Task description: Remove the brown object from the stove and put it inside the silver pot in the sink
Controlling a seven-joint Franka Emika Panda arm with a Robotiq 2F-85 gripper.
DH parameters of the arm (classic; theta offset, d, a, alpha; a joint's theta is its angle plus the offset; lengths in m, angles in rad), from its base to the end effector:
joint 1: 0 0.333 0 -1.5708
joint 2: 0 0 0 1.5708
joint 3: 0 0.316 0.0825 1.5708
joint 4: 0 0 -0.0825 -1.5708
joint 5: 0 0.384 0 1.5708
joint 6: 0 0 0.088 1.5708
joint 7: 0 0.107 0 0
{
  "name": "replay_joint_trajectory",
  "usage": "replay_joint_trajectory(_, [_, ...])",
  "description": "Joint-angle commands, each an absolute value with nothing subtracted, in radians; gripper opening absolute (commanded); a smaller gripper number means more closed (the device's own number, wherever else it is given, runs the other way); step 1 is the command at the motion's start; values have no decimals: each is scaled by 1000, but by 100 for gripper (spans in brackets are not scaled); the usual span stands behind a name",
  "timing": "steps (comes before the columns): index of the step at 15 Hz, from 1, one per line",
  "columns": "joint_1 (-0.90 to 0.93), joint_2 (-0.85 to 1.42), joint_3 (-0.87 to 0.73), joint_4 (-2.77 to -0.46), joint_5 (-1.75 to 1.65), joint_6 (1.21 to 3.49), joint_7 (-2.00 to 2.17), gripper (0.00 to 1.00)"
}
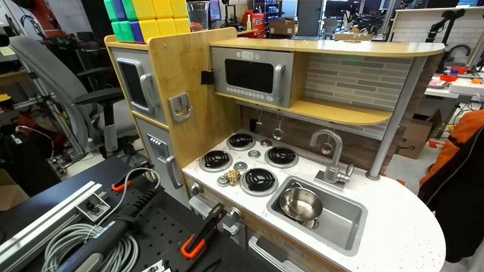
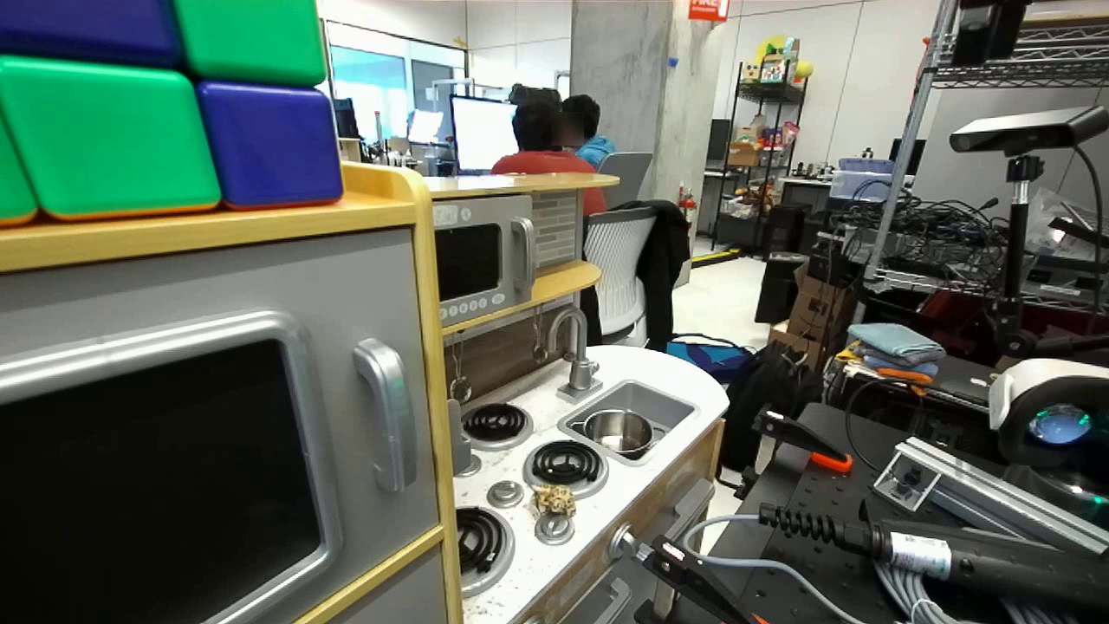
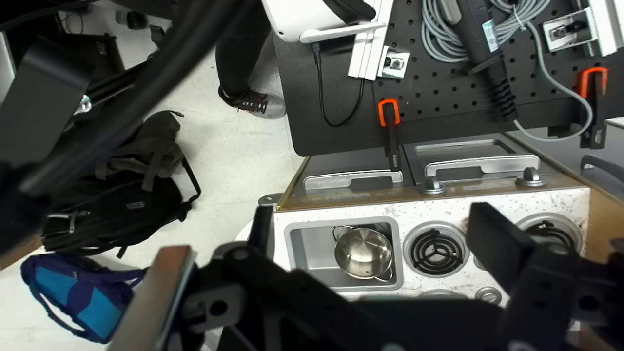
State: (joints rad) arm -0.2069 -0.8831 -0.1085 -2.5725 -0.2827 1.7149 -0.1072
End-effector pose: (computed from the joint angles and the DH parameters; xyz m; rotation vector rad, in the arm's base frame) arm 0.2684 -0.1202 0.5291 2.9377 -0.1945 -0.0205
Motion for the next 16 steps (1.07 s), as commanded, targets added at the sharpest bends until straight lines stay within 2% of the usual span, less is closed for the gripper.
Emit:
replay_joint_trajectory(1, [-184,-884,-124,-2569,-295,1708,-94,100])
replay_joint_trajectory(4, [-184,-884,-124,-2569,-295,1708,-94,100])
replay_joint_trajectory(8, [-151,-805,-186,-2382,-69,1646,-66,100])
replay_joint_trajectory(12, [-136,-631,-224,-2316,111,1828,11,100])
replay_joint_trajectory(16, [-113,-420,-219,-2318,327,2117,71,100])
